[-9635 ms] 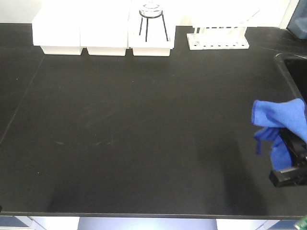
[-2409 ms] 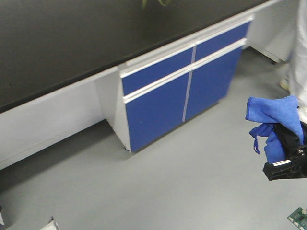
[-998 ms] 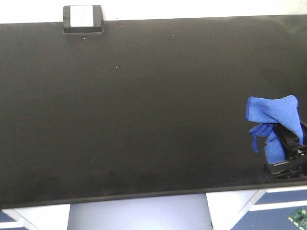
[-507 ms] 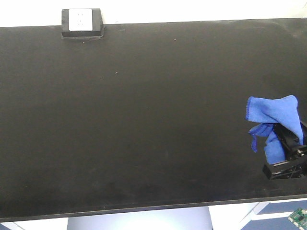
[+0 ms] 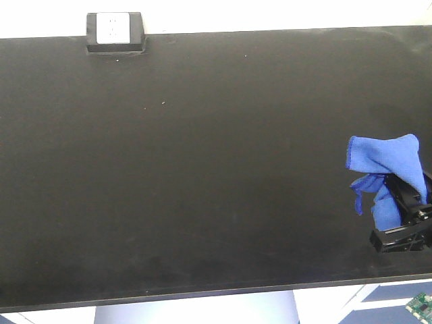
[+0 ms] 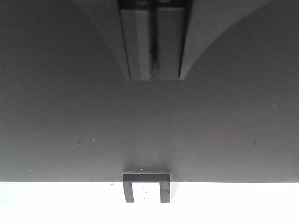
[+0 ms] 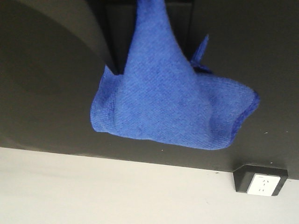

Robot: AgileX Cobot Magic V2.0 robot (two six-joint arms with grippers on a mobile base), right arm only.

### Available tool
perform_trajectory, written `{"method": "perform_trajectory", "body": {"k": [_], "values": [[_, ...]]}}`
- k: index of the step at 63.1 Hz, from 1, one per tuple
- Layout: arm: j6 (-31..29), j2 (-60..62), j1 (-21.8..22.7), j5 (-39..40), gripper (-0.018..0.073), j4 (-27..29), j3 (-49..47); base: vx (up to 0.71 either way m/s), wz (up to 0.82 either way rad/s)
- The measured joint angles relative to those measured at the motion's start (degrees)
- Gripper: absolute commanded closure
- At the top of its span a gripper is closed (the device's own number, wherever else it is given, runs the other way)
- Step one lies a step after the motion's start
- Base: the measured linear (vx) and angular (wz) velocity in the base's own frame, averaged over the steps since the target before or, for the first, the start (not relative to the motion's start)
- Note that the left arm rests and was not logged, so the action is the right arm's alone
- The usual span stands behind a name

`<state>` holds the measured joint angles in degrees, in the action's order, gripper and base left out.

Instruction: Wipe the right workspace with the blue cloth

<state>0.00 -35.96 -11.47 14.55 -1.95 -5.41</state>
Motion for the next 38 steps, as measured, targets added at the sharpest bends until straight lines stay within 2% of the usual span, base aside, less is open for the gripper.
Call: {"method": "perform_trajectory", "body": {"k": [4,12,24,38], "values": [[1.19,-0.42,0.00,-1.93,0.0559,1.30,-0.60,0.00,0.00],[1.38,-4.87,0.00,-11.03,0.0559,2.84,-5.48,0.00,0.00],[0.54,-20.50,0.00,-20.46,0.0559,2.95,-18.10,0.00,0.00],[0.00,-42.84,0.00,-23.10,0.0559,2.54,-30.17,0.00,0.00]]}}
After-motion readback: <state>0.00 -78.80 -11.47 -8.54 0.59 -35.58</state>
